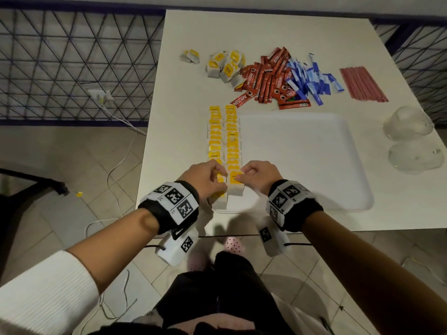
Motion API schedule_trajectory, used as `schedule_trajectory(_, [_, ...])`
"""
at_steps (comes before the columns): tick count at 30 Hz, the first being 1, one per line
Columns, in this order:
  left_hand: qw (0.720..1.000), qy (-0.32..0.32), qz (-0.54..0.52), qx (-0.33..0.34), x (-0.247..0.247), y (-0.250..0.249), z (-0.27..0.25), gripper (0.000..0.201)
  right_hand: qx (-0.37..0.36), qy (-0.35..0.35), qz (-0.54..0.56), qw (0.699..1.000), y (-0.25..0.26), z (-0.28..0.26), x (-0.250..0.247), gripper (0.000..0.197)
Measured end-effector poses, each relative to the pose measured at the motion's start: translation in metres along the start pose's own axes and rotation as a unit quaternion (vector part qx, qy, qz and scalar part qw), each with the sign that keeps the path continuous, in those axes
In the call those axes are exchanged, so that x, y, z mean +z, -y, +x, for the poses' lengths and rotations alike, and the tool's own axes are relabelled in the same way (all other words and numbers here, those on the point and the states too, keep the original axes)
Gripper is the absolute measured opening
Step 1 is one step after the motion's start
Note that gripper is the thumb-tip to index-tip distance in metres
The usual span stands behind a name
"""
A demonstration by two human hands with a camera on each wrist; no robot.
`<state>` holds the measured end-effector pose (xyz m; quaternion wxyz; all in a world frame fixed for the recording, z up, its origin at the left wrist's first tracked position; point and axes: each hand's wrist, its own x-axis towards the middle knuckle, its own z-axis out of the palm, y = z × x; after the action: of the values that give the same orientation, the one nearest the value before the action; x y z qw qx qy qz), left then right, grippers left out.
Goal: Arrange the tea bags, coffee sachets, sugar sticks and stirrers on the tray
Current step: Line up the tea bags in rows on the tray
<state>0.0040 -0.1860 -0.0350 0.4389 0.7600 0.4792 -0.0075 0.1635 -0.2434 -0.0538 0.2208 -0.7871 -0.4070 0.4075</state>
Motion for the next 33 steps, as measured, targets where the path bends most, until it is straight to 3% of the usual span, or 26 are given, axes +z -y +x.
schedule_trajectory(4, [0.992,0.018,0.12,-0.029,0.0,-0.005,0.006,0.027,0.004,0.023,0.015,1.0,-0.001,0.004,0.002,0.017])
schedule_trajectory(7, [0.98,0.029,0.197,-0.01,0.004,-0.012,0.008,0.032,-0.001,0.029,0.026,0.999,-0.002,0.005,0.002,0.017])
schedule_trajectory(14, [0.95,0.017,0.311,-0.002,0.016,-0.026,0.013,0.059,-0.029,0.047,0.027,0.998,-0.008,0.011,0.0,0.027])
schedule_trajectory(20, [0.944,0.022,0.327,-0.018,0.014,-0.03,0.016,0.062,-0.039,0.089,0.014,0.995,-0.003,0.02,-0.01,0.03])
schedule_trajectory(27, [0.945,0.054,0.32,-0.037,-0.016,-0.05,0.024,0.064,-0.051,0.115,-0.037,0.991,0.032,0.043,-0.058,0.03])
schedule_trajectory(30, [0.957,0.067,0.278,-0.039,-0.042,-0.066,0.038,0.048,-0.074,0.111,-0.067,0.989,0.052,0.059,-0.079,0.028])
schedule_trajectory(33, [0.975,0.037,0.218,-0.028,-0.071,-0.076,0.054,0.024,-0.093,0.105,-0.091,0.986,0.071,0.077,-0.099,0.027])
